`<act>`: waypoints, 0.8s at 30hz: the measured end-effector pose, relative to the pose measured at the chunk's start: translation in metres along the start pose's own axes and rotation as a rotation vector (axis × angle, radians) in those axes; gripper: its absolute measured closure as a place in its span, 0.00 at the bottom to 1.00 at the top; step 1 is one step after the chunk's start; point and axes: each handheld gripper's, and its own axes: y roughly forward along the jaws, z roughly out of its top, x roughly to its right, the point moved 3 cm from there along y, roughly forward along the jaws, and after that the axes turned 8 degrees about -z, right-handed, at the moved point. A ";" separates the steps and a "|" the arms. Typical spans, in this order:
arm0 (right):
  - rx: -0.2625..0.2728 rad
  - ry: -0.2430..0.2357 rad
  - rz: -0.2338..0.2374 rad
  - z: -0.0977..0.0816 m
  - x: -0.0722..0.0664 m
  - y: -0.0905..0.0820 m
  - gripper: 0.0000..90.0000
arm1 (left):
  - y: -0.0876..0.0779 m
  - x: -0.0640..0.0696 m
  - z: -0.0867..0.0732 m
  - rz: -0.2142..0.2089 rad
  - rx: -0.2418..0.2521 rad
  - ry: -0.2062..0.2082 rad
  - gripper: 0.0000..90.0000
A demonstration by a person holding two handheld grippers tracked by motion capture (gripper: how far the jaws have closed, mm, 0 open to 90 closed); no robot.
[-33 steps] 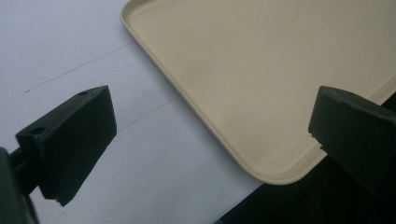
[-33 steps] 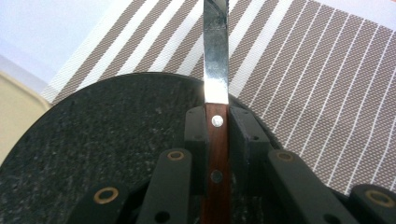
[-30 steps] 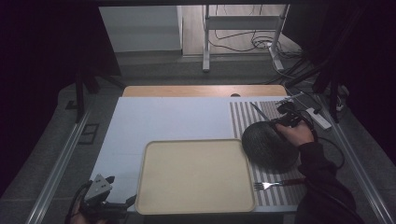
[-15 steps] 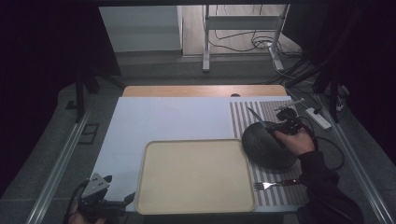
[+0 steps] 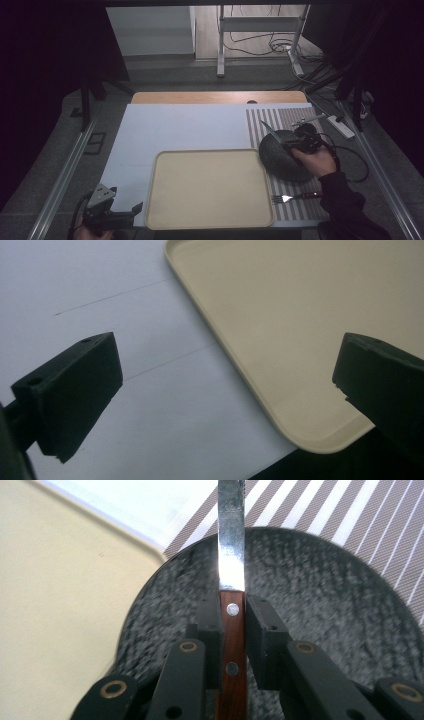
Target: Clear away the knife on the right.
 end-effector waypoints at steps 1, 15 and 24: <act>0.000 0.000 0.002 -0.002 -0.002 -0.001 0.87 | 0.000 0.000 0.000 0.003 -0.001 0.000 0.00; -0.004 -0.026 0.035 -0.019 -0.043 -0.017 0.87 | 0.003 0.002 0.001 0.023 -0.018 0.035 0.00; -0.023 -0.053 0.075 -0.025 -0.074 -0.018 0.87 | 0.002 0.002 0.001 0.001 -0.010 0.039 0.00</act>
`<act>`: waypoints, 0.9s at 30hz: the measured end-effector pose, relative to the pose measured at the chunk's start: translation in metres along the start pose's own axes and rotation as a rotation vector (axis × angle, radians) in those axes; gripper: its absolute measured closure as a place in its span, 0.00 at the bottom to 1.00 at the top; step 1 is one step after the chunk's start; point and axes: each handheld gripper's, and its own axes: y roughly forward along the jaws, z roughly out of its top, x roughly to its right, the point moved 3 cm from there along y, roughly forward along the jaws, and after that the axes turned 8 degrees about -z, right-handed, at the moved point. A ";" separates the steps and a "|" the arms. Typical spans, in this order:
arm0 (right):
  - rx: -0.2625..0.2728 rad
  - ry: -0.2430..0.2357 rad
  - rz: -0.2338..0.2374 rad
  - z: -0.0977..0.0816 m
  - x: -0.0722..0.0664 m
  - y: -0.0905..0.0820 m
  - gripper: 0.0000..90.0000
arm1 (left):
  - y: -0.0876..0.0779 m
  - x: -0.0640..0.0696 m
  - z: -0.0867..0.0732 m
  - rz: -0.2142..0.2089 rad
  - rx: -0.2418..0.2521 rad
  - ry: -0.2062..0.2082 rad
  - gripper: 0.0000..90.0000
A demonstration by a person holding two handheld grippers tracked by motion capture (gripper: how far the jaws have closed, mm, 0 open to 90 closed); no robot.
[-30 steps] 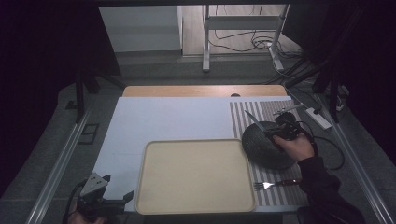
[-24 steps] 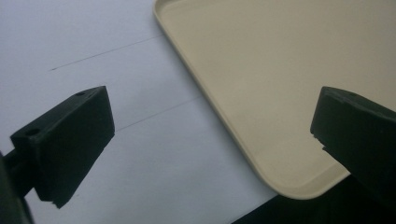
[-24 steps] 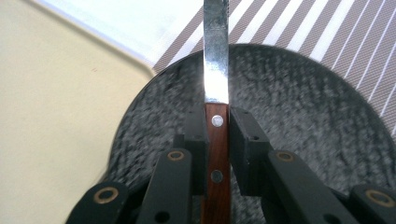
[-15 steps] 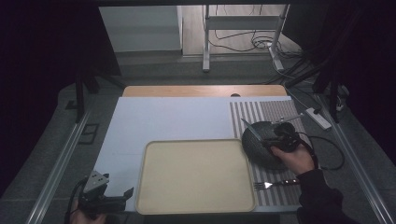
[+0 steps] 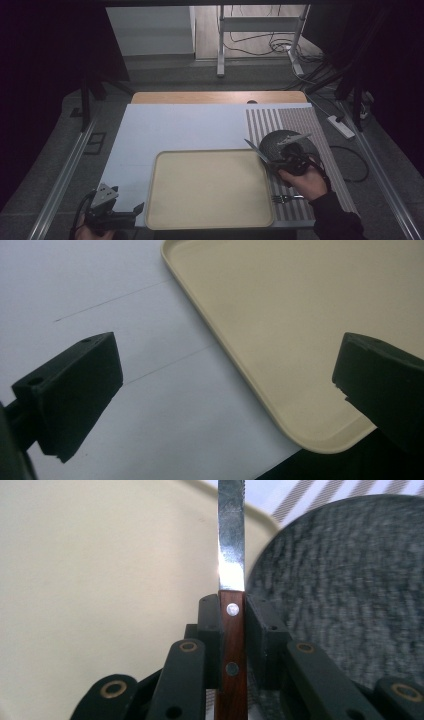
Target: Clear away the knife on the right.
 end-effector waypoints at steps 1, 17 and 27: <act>-0.003 -0.004 0.004 -0.001 -0.003 0.000 0.87 | 0.000 0.000 0.000 -0.003 0.001 -0.001 0.00; -0.026 -0.069 0.064 -0.001 -0.045 0.010 0.87 | -0.001 0.000 0.000 -0.014 0.012 0.004 0.00; -0.043 -0.108 0.091 0.003 -0.066 0.020 0.87 | -0.001 0.000 0.000 -0.017 0.011 0.005 0.00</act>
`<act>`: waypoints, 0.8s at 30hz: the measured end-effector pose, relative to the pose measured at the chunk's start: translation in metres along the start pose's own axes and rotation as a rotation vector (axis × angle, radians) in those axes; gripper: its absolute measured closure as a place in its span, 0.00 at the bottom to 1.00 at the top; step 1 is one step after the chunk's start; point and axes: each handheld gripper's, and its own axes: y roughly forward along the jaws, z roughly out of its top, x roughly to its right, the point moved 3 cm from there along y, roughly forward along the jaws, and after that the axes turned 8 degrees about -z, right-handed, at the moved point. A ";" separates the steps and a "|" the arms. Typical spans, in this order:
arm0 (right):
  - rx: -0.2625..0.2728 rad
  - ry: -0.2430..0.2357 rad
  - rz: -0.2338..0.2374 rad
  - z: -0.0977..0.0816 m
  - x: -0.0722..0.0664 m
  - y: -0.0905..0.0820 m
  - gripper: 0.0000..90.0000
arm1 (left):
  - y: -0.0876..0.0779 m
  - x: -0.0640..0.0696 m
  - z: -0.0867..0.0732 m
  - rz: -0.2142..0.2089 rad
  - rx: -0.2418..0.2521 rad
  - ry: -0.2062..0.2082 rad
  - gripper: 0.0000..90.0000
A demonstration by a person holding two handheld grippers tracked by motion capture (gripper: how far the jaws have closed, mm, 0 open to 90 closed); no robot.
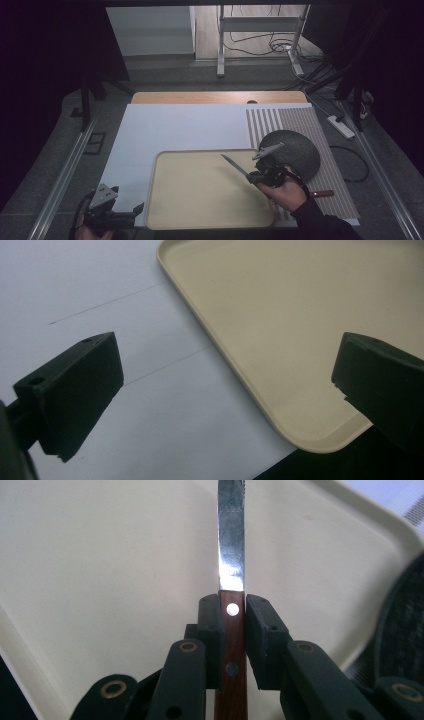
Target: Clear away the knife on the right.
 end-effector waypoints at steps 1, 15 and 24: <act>-0.001 -0.005 0.000 0.001 -0.002 0.001 0.87 | 0.000 0.000 0.000 0.000 -0.001 0.000 0.00; -0.057 -0.017 -0.028 -0.003 -0.008 0.026 0.87 | -0.001 -0.001 0.000 -0.004 0.005 -0.009 0.00; -0.102 -0.050 -0.038 -0.009 -0.009 0.036 0.86 | 0.000 -0.001 0.000 -0.004 0.005 -0.008 0.00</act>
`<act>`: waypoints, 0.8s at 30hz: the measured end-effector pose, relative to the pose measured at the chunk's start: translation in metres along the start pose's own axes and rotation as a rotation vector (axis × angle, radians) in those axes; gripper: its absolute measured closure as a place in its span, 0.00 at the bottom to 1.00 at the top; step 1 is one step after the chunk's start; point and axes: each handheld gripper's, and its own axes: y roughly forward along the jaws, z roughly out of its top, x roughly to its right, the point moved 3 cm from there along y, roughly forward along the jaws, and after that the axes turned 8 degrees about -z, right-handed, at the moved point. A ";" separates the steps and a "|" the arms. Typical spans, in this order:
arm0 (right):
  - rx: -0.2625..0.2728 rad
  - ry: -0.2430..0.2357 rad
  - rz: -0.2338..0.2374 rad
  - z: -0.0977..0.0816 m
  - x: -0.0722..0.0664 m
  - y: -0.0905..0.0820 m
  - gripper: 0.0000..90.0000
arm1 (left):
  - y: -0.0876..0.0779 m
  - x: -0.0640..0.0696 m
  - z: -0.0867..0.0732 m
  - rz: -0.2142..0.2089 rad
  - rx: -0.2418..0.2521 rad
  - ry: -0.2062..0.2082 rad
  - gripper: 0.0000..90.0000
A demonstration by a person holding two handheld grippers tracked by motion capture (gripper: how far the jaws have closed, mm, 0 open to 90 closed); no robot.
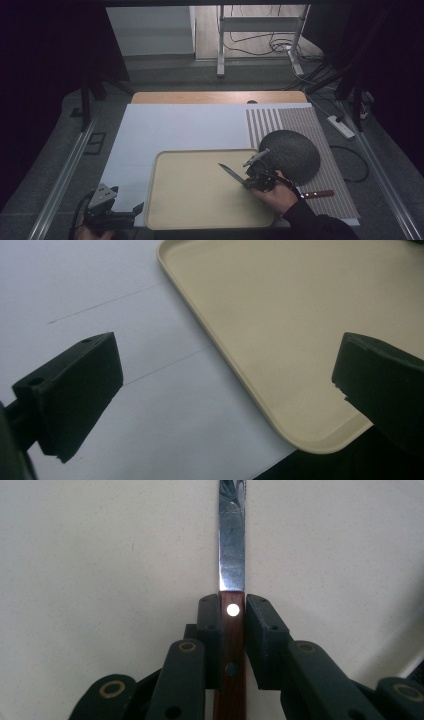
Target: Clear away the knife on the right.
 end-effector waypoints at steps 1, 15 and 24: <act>-0.002 0.000 0.007 0.000 0.001 0.000 0.85 | 0.000 0.000 0.000 -0.001 0.000 0.000 0.00; 0.061 -0.151 0.061 0.022 -0.015 -0.001 1.00 | 0.001 0.000 0.000 -0.001 -0.006 0.005 0.00; 0.021 -0.125 0.029 0.019 -0.006 0.011 1.00 | 0.000 0.000 0.000 -0.003 -0.003 0.006 0.00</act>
